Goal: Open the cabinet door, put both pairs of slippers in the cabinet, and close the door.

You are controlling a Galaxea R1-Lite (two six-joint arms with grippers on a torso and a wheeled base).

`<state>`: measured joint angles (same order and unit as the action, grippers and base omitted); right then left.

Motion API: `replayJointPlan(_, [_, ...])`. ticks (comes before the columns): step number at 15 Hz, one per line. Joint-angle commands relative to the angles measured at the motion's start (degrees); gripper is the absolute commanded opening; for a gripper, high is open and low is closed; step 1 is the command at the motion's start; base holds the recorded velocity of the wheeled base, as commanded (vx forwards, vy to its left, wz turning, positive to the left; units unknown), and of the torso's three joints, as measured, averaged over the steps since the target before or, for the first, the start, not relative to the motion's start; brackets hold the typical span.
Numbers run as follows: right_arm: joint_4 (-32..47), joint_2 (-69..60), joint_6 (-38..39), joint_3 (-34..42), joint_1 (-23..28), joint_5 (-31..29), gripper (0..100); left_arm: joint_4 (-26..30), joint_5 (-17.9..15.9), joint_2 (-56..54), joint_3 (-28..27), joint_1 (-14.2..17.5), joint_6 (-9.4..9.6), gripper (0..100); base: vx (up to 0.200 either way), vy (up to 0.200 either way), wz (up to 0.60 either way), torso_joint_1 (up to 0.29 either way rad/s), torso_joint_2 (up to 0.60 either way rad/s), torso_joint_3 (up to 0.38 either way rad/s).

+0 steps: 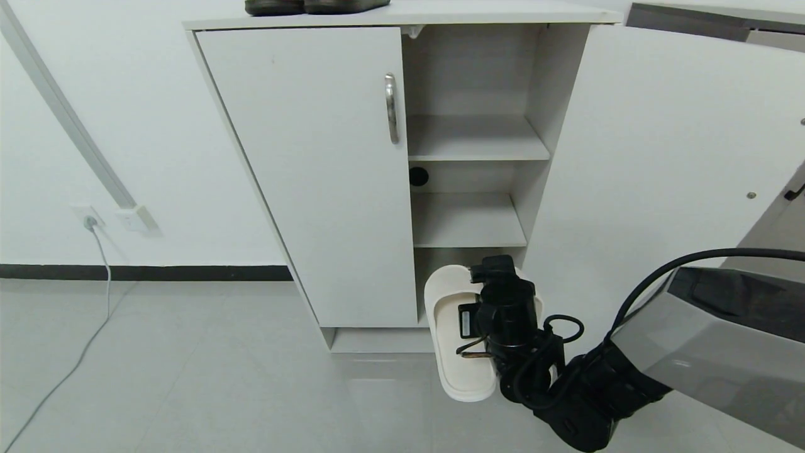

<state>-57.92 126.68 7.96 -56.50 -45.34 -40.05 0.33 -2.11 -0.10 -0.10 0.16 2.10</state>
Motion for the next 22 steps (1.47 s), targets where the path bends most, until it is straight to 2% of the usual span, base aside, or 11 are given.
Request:
replayJointPlan(1, [0.0,0.1,0.0,-0.3,0.0,0.0,0,0.0,0.0,0.1,0.0,0.0,0.01,0,0.000,0.000,0.00,-0.002,0.00,-0.188])
replayJointPlan(4, [-0.4,1.4,0.4,-1.8,0.1,-0.1,0,-0.1,0.0,0.1,0.0,0.0,0.01,0,0.000,0.000,0.00,0.005,0.00,-0.198])
replayJointPlan(7, [-5.3,2.0,-0.5,-2.2,0.1,-0.3,0,-0.1,0.0,0.1,0.0,0.0,0.01,0,0.000,0.000,0.00,0.002,0.00,-0.201])
replayJointPlan(10, [-16.5,1.7,-8.8,-1.1,0.2,-0.4,0,-0.1,0.0,0.1,0.0,0.0,0.01,0,0.000,0.000,0.00,0.001,0.00,-0.196])
replayJointPlan(11, [-22.9,1.9,-13.8,-0.4,0.2,-0.5,0,-0.1,0.0,0.1,0.0,0.0,0.01,0,0.000,0.000,0.00,0.007,0.00,-0.193])
replayJointPlan(13, [-26.9,1.8,-16.7,-0.3,0.1,-0.6,0,-0.1,0.0,0.1,0.0,0.0,0.01,0,0.000,0.000,0.00,0.002,0.00,-0.176])
replayJointPlan(18, [-27.0,2.2,-16.8,-0.4,1.4,-0.6,0,-0.1,0.0,0.1,0.0,0.0,0.01,0,0.000,0.000,0.00,0.000,0.00,-0.014])
replayJointPlan(22, [-26.7,2.5,-16.8,-0.4,1.7,-0.6,0,-0.1,0.0,0.1,0.0,0.0,-0.08,0,0.200,0.000,0.00,0.004,0.00,-0.001])
